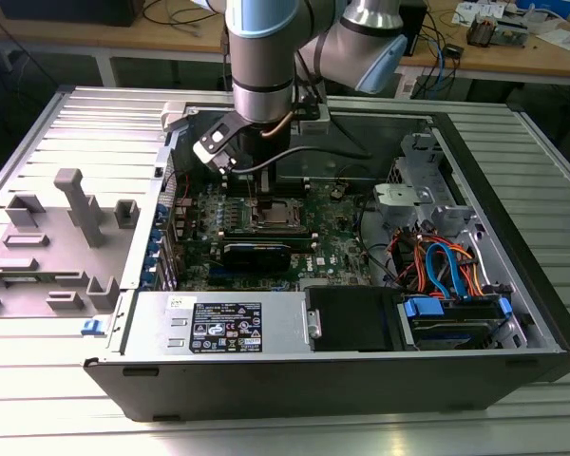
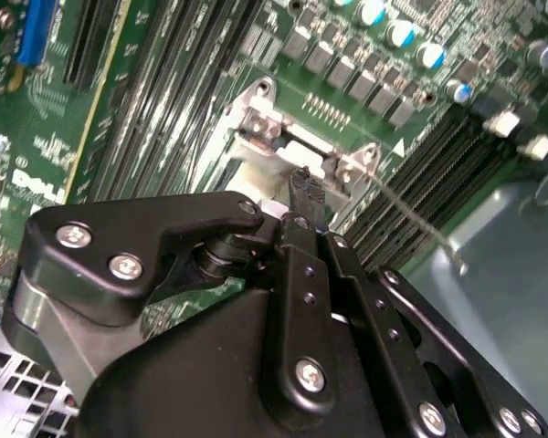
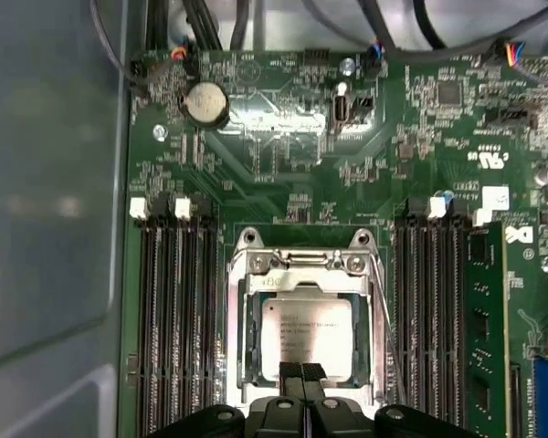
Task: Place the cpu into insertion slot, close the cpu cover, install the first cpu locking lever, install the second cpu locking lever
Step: 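Close the cpu cover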
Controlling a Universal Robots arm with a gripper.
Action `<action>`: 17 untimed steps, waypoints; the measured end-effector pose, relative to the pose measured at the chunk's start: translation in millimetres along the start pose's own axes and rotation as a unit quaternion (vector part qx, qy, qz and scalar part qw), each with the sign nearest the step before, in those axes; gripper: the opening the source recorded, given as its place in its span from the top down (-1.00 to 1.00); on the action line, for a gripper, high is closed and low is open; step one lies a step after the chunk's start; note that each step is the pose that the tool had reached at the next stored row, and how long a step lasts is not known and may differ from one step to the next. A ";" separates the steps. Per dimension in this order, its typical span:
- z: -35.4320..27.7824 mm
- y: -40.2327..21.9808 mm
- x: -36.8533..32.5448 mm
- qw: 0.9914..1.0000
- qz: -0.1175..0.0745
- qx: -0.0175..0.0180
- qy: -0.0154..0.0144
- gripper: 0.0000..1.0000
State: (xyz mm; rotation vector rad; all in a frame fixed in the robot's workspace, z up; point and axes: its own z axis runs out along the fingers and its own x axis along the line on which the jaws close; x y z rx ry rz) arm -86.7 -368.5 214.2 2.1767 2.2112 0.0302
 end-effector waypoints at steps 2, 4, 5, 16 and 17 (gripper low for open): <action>2.6 -1.9 0.1 1.000 -0.001 0.000 0.000 0.79; 5.5 -3.3 0.1 1.000 -0.001 0.000 0.000 0.79; 6.0 -3.8 0.1 1.000 -0.001 0.000 0.000 0.79; 6.0 -4.3 0.2 1.000 -0.001 0.000 0.000 0.79; 5.5 -4.3 0.2 1.000 -0.001 0.000 0.000 0.79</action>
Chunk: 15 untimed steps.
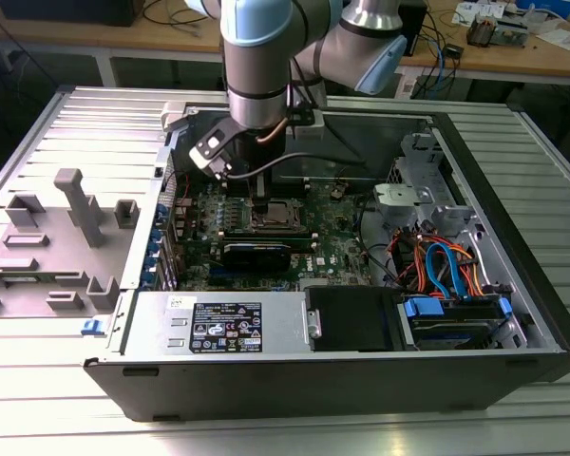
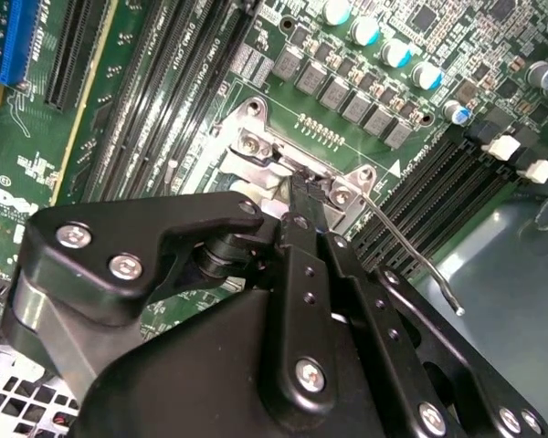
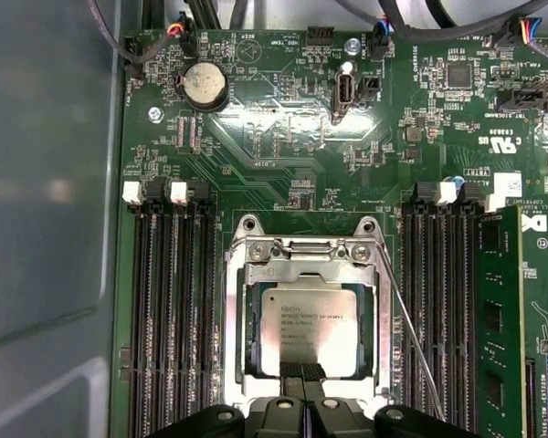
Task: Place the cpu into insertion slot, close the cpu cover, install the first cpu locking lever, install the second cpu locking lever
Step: 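Close the cpu cover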
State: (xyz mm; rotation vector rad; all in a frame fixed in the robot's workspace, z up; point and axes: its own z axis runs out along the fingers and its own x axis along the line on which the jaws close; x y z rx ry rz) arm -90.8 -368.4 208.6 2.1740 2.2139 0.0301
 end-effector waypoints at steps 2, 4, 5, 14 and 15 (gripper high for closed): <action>-0.3 0.0 0.0 1.000 0.000 0.000 0.000 0.79; -0.4 1.2 0.0 1.000 0.000 0.000 0.000 0.79; -0.2 3.4 -0.1 1.000 0.000 0.000 0.000 0.79; 1.3 27.8 -0.5 1.000 0.000 0.000 0.000 0.79; 1.3 28.2 -0.5 1.000 0.000 0.000 0.000 0.79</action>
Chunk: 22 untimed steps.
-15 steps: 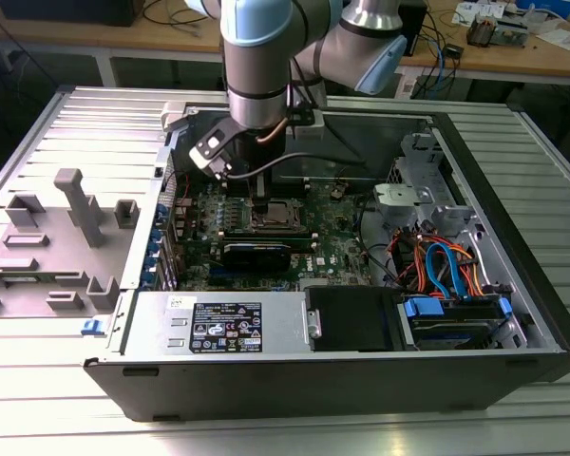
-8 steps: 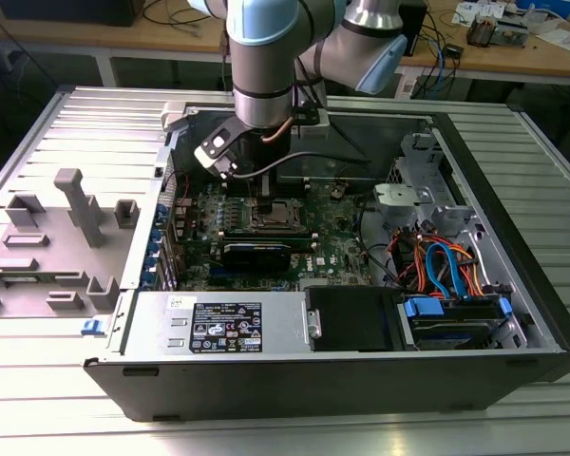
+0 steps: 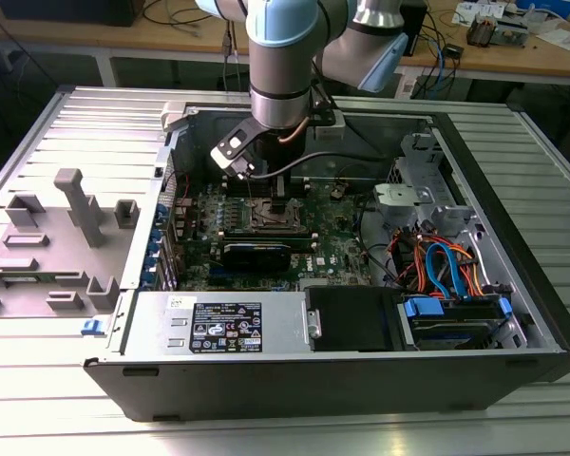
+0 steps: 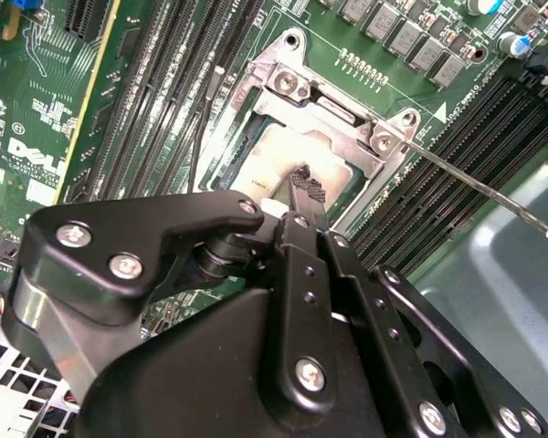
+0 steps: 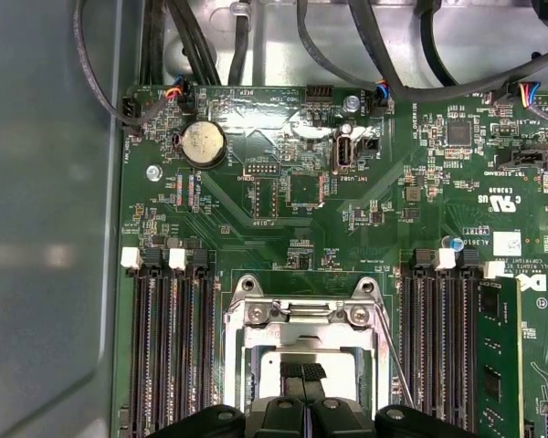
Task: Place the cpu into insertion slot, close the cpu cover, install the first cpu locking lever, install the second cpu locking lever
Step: 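Install the first cpu locking lever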
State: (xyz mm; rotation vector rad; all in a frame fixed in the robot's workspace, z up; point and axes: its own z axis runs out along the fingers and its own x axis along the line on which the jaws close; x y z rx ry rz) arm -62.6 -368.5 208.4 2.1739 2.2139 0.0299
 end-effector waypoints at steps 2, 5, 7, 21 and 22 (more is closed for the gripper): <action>-0.4 0.4 0.0 1.000 0.000 0.000 0.000 0.79; -0.4 0.4 0.0 1.000 0.000 0.000 0.000 0.79; -0.4 0.4 0.0 1.000 0.000 0.000 0.000 0.79; -11.2 0.8 -0.2 1.000 -0.001 0.000 0.000 0.79; -11.3 0.9 -0.1 1.000 -0.001 0.000 0.000 0.79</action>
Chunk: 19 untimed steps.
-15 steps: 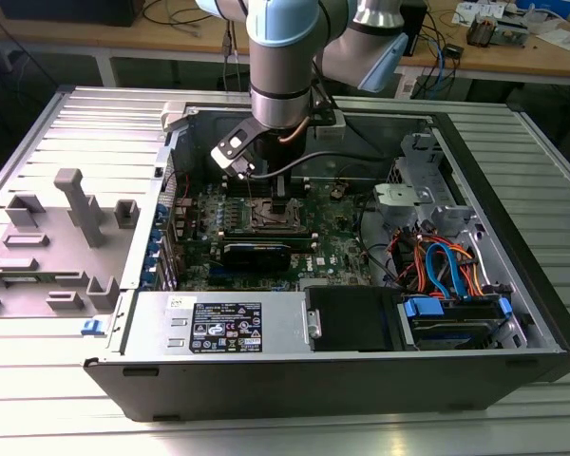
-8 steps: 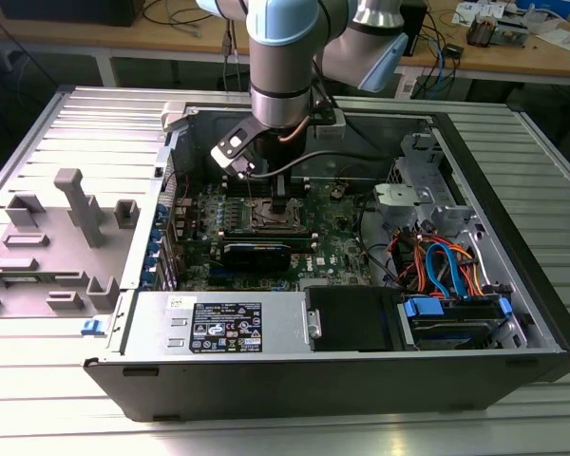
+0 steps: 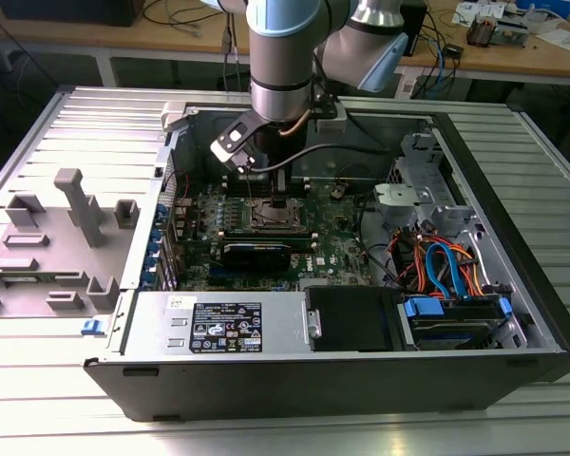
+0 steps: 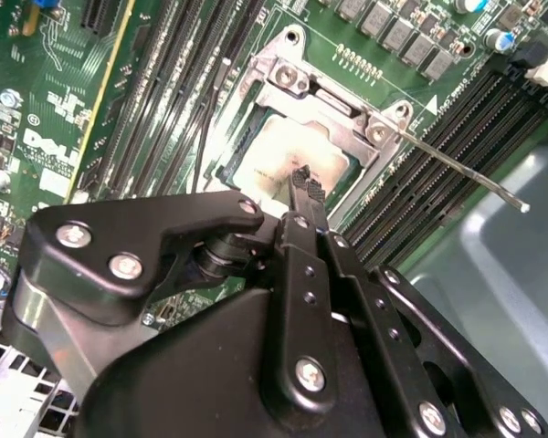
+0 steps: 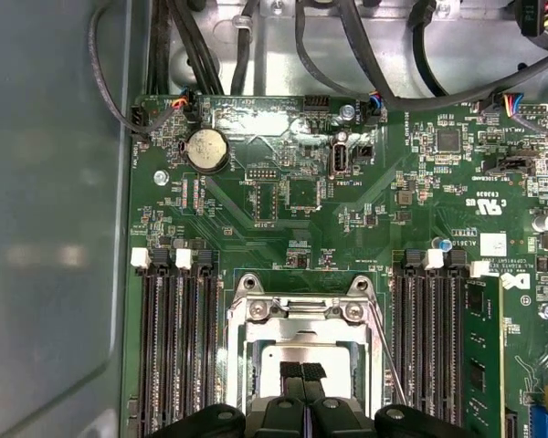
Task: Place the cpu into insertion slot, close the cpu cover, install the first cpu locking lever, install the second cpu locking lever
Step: 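Install the first cpu locking lever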
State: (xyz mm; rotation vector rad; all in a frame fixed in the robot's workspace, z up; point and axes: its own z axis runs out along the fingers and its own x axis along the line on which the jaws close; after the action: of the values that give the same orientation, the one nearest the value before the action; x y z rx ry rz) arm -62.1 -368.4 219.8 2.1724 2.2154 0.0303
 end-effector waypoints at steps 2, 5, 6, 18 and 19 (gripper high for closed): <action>0.0 0.0 0.0 1.000 0.000 0.000 0.000 0.79; -0.1 0.0 0.0 1.000 0.000 0.000 0.000 0.79; -0.1 0.0 0.0 1.000 0.000 0.000 0.000 0.79; -1.6 0.0 -0.1 1.000 -0.012 0.000 0.001 0.79; -1.6 0.0 -0.1 1.000 -0.017 0.000 0.001 0.79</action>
State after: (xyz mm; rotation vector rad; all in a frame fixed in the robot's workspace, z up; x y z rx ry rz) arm -62.2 -368.5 221.4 2.1347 2.2531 0.0322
